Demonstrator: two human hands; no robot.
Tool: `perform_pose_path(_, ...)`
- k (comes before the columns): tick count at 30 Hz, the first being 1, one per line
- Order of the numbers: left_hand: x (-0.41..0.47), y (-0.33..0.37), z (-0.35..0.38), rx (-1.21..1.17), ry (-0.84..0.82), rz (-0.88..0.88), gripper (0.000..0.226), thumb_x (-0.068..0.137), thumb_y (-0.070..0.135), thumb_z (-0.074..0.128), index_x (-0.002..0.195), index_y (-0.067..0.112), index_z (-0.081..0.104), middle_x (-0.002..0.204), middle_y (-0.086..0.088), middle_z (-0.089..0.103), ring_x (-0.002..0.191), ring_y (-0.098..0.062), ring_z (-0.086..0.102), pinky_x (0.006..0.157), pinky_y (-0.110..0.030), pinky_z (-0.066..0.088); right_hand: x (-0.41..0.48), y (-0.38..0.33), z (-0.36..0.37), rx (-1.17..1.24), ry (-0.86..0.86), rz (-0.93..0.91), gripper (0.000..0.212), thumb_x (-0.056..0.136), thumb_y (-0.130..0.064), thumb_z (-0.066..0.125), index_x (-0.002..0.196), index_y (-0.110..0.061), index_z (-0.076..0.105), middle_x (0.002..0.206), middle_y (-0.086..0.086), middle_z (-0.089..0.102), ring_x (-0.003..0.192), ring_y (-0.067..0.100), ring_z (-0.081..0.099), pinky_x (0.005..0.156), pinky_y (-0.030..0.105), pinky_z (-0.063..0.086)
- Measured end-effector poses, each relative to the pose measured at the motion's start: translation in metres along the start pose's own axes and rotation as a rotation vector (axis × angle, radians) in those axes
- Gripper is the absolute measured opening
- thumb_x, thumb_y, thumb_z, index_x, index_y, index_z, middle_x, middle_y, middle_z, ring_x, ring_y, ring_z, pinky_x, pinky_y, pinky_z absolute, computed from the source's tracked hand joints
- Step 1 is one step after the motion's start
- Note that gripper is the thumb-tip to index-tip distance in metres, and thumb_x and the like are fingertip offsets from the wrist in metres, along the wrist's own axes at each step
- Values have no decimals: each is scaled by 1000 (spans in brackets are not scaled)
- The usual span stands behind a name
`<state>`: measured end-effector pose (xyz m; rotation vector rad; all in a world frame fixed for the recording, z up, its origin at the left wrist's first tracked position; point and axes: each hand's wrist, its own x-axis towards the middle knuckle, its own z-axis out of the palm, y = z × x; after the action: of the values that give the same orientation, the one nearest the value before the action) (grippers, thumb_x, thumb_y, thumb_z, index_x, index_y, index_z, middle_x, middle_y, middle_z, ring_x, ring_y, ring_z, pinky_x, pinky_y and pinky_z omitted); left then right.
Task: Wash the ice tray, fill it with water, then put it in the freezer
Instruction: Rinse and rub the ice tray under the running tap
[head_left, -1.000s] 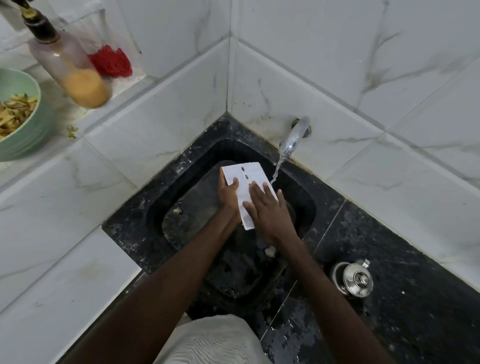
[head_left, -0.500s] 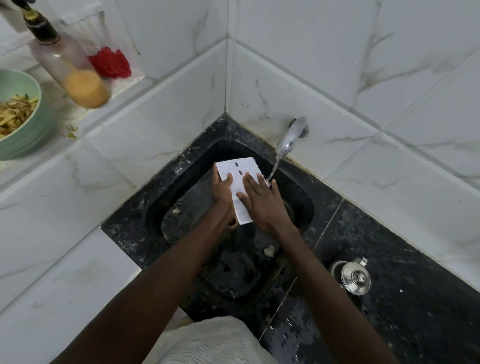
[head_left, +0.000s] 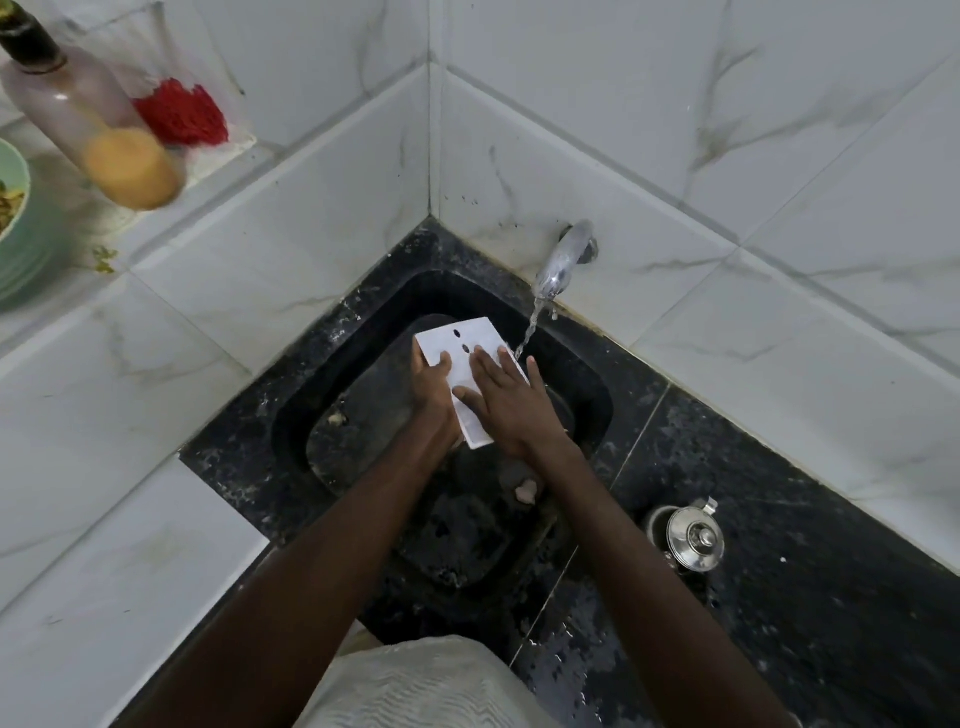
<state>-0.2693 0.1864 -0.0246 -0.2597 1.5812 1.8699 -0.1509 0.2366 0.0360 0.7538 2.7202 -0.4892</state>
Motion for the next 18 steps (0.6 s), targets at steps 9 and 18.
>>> perform_pose_path(9,35,19,-16,-124,372,21,59,101,-6,49,155,16,37,143,-11,54,124,-30,59,106,-48,51,-50,12,27,218,10,-16,64,109,-60,20,165,-28,16,171,-13,6,159,11,-6,130,46,3)
perform_pose_path(18,36,-9,-38,-71,559,8,40,98,38,62,130,17,50,131,-10,62,113,-29,64,100,-50,54,-13,-4,65,1094,185,567,63,98,-31,55,157,-17,39,161,9,41,144,31,44,119,46,39)
